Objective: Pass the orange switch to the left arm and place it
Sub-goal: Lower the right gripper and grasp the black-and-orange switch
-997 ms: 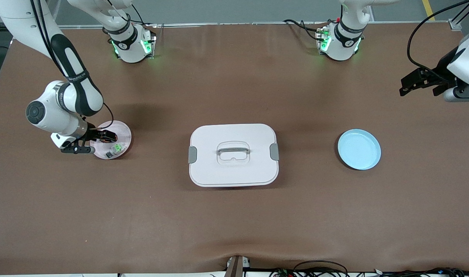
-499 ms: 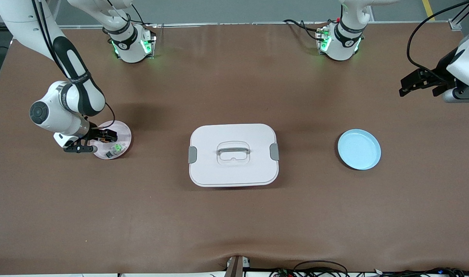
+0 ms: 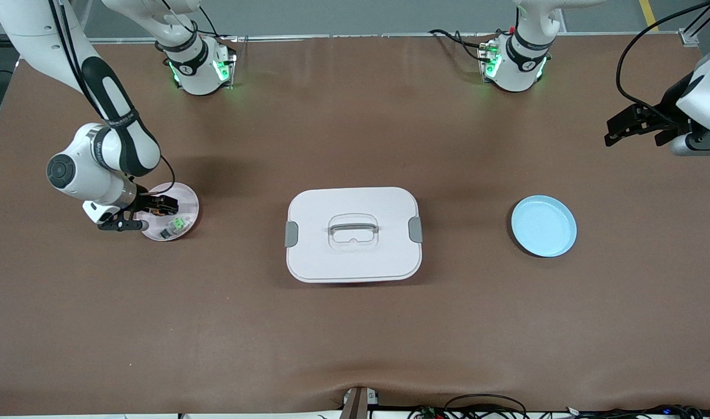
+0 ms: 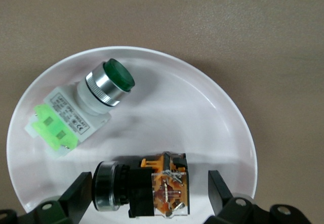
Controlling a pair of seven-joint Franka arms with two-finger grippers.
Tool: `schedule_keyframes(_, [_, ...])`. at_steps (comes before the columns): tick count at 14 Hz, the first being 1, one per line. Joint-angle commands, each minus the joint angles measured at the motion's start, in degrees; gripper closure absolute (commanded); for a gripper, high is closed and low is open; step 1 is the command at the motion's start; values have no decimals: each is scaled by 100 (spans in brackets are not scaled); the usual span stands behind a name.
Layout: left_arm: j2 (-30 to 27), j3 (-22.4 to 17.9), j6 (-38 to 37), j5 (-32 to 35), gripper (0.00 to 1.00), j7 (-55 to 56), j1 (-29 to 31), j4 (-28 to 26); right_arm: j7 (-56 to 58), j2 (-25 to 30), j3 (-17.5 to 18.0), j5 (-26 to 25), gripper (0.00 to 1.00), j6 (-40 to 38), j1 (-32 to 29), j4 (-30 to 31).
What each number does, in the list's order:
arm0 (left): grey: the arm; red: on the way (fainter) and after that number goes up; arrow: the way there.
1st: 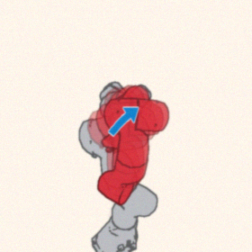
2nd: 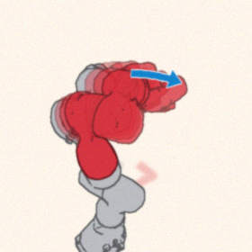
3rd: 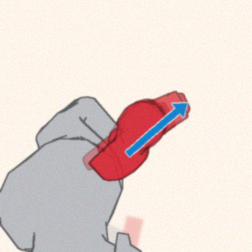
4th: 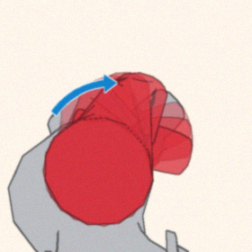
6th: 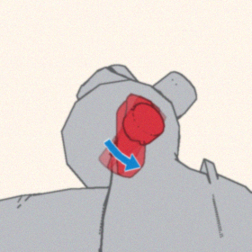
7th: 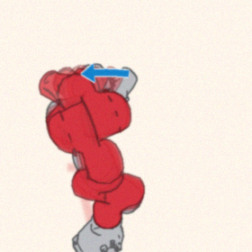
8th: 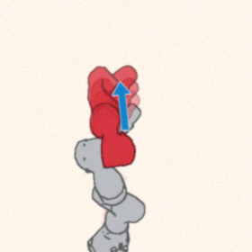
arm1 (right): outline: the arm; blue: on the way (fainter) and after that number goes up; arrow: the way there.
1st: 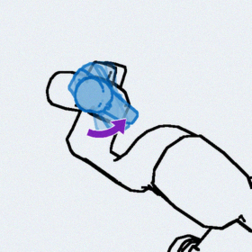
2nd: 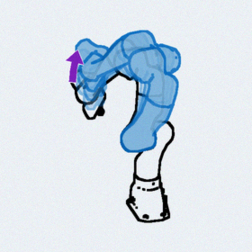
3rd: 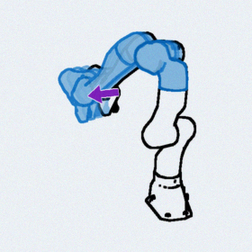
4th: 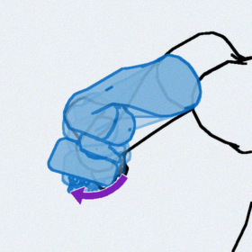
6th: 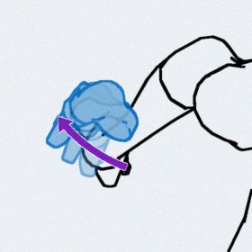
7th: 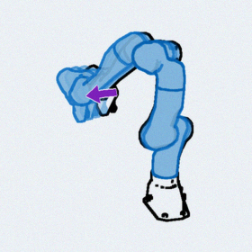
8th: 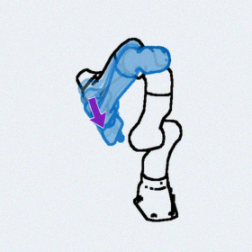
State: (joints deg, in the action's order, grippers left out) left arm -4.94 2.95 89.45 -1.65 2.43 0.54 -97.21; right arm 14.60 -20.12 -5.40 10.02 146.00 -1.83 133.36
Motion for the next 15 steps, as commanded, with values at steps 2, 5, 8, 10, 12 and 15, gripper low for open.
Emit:
schedule_keyframes(2, [55,21,-103,-19,0,3,42,114,131,17,21,254,62,42,-28,68])
schedule_keyframes(5, [55,21,-103,-19,0,3,42,114,131,17,21,510,100,-10,-19,68])
schedule_keyframes(8, [55,21,-103,-19,0,4,34,114,104,43,13,928,100,-229,-36,50])
schedule_keyframes(10, [55,21,-103,-19,0,4,34,114,78,105,4,1553,100,-650,-19,-11])
schedule_keyframes(12, [55,21,-103,-19,0,4,34,114,43,140,-5,1783,100,-932,-36,-99])
schedule_keyframes(15, [37,4,-103,-46,0,-31,42,123,-622,289,-22,1846,100,-1468,-37,-274])
